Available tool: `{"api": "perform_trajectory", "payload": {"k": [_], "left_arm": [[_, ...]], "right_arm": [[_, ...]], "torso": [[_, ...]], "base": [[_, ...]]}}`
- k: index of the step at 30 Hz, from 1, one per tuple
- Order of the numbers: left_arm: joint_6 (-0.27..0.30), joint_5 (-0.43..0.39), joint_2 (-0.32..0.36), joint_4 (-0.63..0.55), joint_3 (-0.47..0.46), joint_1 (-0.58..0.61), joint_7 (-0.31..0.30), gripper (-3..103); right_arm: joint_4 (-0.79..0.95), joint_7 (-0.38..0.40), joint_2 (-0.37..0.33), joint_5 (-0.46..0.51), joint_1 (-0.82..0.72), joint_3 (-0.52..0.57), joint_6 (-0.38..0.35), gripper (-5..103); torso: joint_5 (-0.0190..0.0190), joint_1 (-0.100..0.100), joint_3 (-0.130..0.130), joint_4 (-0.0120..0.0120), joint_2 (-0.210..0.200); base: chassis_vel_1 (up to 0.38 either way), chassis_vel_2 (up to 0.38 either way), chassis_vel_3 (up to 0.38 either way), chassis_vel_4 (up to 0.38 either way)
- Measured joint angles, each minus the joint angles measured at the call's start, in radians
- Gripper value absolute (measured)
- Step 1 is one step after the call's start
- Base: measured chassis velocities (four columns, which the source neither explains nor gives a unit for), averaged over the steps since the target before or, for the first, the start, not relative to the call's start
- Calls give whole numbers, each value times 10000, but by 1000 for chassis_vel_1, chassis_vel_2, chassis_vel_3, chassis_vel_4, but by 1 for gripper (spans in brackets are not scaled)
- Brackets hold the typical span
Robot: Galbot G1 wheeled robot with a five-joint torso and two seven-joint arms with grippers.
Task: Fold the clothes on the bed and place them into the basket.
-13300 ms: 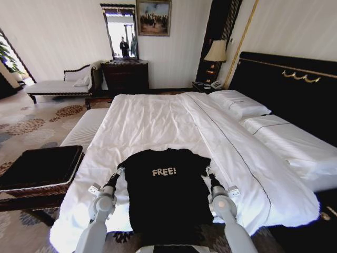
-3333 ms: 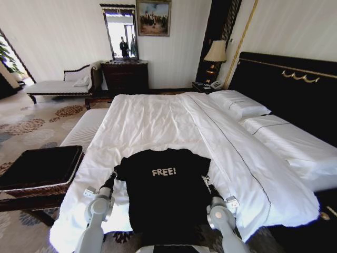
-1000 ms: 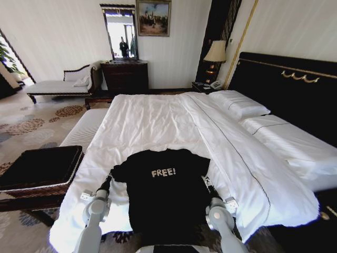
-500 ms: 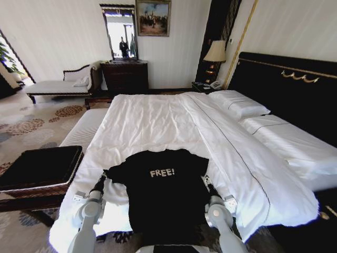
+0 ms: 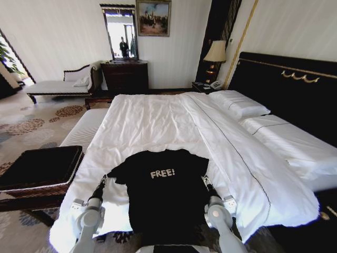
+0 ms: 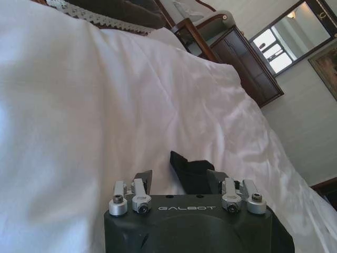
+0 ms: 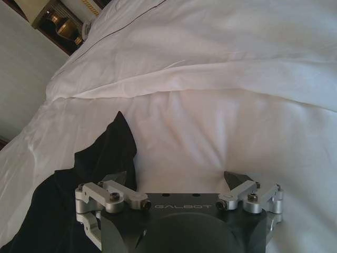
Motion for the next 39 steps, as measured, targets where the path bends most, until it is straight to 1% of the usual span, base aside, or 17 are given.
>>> {"api": "perform_trajectory", "payload": {"k": [1, 2, 4, 6, 7, 9, 12, 15, 18, 19, 21, 26, 28, 31, 34, 37, 39], "left_arm": [[85, 21, -88, -133, 126, 154, -76, 68], [125, 53, -134, -170, 203, 212, -122, 68], [187, 97, -209, -177, 313, 243, -237, 79], [198, 98, -227, -173, 336, 237, -272, 79], [260, 96, -267, -156, 408, 199, -341, 89], [278, 96, -278, -156, 437, 187, -342, 89], [325, 197, -320, -174, 630, 139, -219, 101], [337, 294, -358, -164, 715, 72, -149, 97], [317, 354, -430, -111, 807, -23, -97, 86], [309, 396, -475, -80, 854, -78, -86, 76], [305, 434, -495, -54, 882, -105, -84, 76], [273, 570, -517, 89, 931, -175, -84, 48], [264, 577, -517, 102, 932, -177, -84, 48], [208, 606, -529, 175, 921, -186, -93, 32], [200, 608, -531, 145, 920, -149, -103, 27], [169, 610, -537, -125, 909, 98, -211, 11], [160, 606, -541, -188, 898, 167, -238, 11]], "right_arm": [[14, 3, 3, 0, 6, -7, 1, 100], [29, 9, 10, 1, 9, -15, 1, 100], [81, 22, 26, 0, 11, -36, 1, 100], [94, 24, 30, -1, 7, -43, 1, 100], [110, 27, 37, -5, -13, -55, 2, 100], [113, 26, 37, -6, -21, -56, 1, 100], [119, 26, 28, -4, -61, -37, 3, 100], [131, 31, 8, 6, -79, -20, 5, 100], [148, 40, -27, 34, -93, 6, 7, 100], [158, 48, -55, 53, -101, 24, 7, 100], [159, 53, -77, 71, -106, 38, 7, 100], [114, 60, -150, 180, -82, 82, 12, 100], [99, 60, -155, 183, -77, 82, 13, 100], [18, 69, -175, 187, -15, 65, 19, 100], [11, 78, -180, 191, 4, 58, 19, 100], [-4, 108, -189, 208, 69, 50, 19, 100], [-4, 112, -190, 215, 77, 48, 20, 100]], "torso": [[0, 0, 0, -1, 0], [0, 0, 0, -1, 0], [0, 0, 0, -1, 0], [-1, 0, 0, -1, 0], [-1, 0, 0, -1, 0], [-1, 0, 0, -1, 0], [-1, 0, 0, 0, 0], [-2, 0, 0, -1, 0], [-2, 1, 1, -1, 0], [-2, 0, 0, -1, 0], [-2, 0, 0, -1, 0], [-2, 0, 0, -1, 0], [-2, 0, 0, 0, 0], [-2, 0, 0, -1, 0], [-3, 0, 0, -2, 0], [-2, 1, 0, -1, 0], [-2, 0, 0, -1, 0]], "base": [[0, 0, 0, 0], [0, 0, 0, 0], [0, 0, 0, 0], [0, 0, 0, 0], [0, 0, 0, 0], [0, 0, 0, 0], [0, 0, 0, 0], [0, 0, 0, 0], [0, 0, 0, 0], [0, 0, 0, 0], [0, 0, 0, 0], [0, 0, 0, 0], [0, 0, 0, 0], [0, 0, 0, 0], [0, 0, 0, 0], [0, 0, 0, 0], [0, 0, 0, 0]]}}
